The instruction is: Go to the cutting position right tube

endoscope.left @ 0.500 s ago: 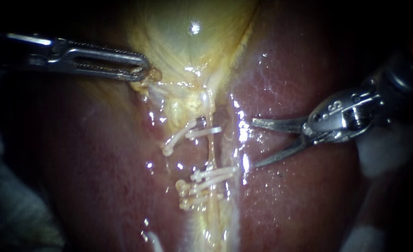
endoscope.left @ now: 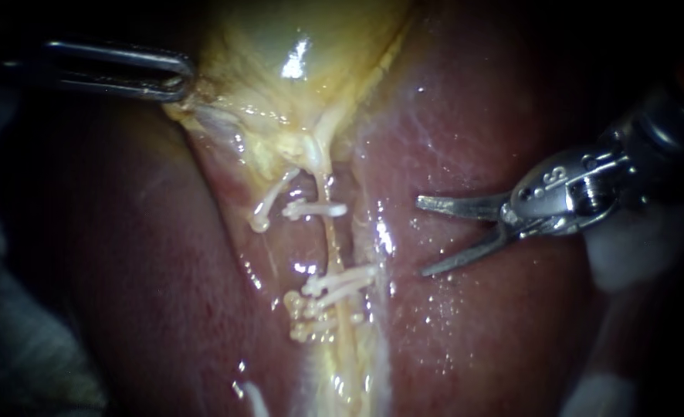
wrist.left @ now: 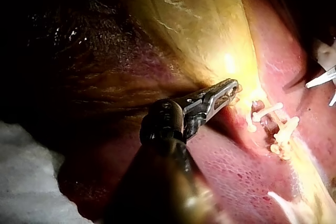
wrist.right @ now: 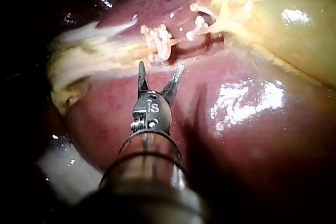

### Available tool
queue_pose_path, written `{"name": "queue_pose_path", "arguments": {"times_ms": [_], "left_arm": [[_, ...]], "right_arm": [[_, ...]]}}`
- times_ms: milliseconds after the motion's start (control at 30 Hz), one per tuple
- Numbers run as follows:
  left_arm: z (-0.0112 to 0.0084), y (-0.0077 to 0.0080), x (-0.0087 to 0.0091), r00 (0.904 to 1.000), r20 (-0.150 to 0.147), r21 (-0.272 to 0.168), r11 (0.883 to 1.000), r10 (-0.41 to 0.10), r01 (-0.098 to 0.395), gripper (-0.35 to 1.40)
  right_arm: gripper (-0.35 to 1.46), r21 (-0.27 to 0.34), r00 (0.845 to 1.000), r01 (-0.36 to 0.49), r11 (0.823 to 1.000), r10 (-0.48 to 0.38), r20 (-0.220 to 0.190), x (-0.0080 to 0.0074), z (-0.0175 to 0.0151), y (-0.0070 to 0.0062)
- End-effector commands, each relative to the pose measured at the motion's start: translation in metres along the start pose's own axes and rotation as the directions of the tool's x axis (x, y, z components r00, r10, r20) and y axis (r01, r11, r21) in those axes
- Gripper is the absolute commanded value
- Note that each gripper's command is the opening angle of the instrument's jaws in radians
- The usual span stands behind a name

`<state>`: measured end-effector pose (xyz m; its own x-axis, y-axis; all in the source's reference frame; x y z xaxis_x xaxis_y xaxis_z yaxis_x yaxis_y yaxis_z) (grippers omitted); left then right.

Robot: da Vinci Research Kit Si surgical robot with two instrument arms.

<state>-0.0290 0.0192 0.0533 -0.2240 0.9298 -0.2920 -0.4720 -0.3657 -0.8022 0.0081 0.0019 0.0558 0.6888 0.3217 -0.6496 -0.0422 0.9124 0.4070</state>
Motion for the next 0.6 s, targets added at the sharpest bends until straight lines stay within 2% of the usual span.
{"name": "queue_pose_path", "arguments": {"times_ms": [33,233,333,400,600], "left_arm": [[0.0,0.0001,0.0,1.0,-0.002,0.002,1.0,0.001,-0.001,-0.35],[0.0001,0.0002,0.0001,1.0,-0.005,0.001,1.0,0.0,0.0,-0.35],[0.0001,0.0002,0.0,1.0,-0.005,0.001,1.0,0.0,0.0,-0.35],[0.0001,0.0002,0.0,1.0,-0.005,0.001,1.0,0.0,0.0,-0.35],[0.0002,0.0004,-0.0001,1.0,-0.006,0.003,1.0,0.0,0.0,-0.35]], "right_arm": [[1.45,0.005,1.0,-0.001,1.0,0.001,-0.001,0.0,0.0001,0.0],[1.45,0.047,1.0,0.005,0.999,-0.005,-0.005,0.0002,0.0013,-0.0001],[1.45,0.106,0.999,-0.033,0.994,0.034,-0.008,0.0002,0.0022,0.0],[1.45,0.15,0.998,-0.065,0.986,0.066,-0.006,-0.0001,0.003,0.0],[1.43,0.196,0.992,-0.125,0.973,0.128,0.0,-0.0016,0.0061,0.0007]]}}
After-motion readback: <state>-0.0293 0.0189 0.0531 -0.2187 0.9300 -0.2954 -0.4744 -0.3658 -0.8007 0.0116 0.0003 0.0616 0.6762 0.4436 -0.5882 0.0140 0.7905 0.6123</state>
